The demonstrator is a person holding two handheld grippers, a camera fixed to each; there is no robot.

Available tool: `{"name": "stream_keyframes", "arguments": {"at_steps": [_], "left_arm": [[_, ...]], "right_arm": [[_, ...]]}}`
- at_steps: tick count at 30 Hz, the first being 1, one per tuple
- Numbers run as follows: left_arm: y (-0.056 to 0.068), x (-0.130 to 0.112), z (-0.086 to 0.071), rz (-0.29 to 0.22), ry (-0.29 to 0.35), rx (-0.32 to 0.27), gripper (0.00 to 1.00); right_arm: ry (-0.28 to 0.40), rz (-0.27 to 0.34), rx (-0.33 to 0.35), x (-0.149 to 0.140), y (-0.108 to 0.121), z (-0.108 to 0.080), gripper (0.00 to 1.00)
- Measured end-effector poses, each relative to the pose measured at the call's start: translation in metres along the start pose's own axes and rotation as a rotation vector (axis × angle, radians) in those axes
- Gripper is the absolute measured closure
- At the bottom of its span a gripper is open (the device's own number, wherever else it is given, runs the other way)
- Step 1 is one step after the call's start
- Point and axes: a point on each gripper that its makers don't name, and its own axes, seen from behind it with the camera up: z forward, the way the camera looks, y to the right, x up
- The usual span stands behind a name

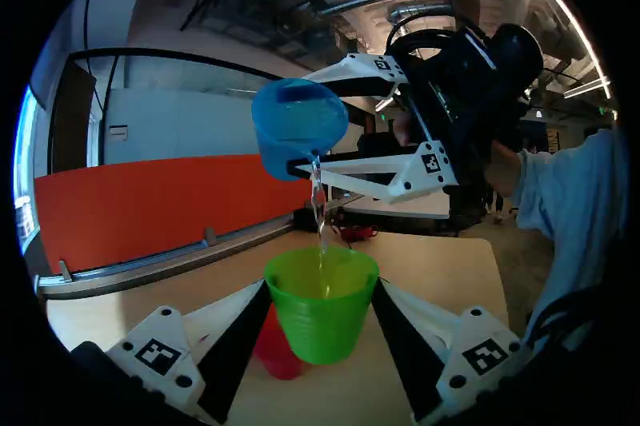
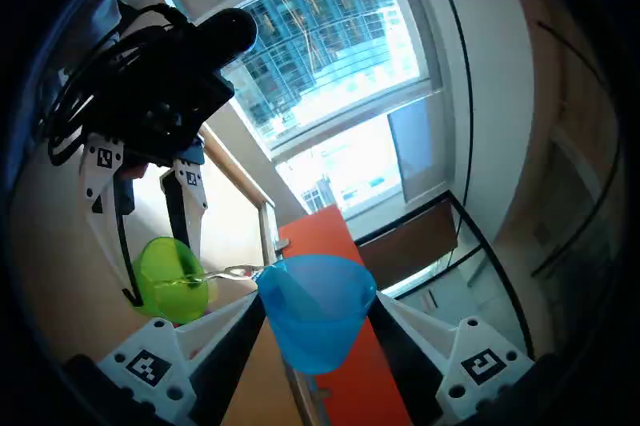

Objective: Pour water

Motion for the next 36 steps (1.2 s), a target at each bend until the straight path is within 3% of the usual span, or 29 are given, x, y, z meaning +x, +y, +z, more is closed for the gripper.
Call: {"name": "stream_keyframes", "arguments": {"at_steps": [36], "left_arm": [[0.000, 0.004, 0.000, -0.004, 0.005, -0.003, 0.14]], "right_arm": [[-0.002, -0.202, -0.069, 0.003, 0.029, 0.004, 0.10]]}}
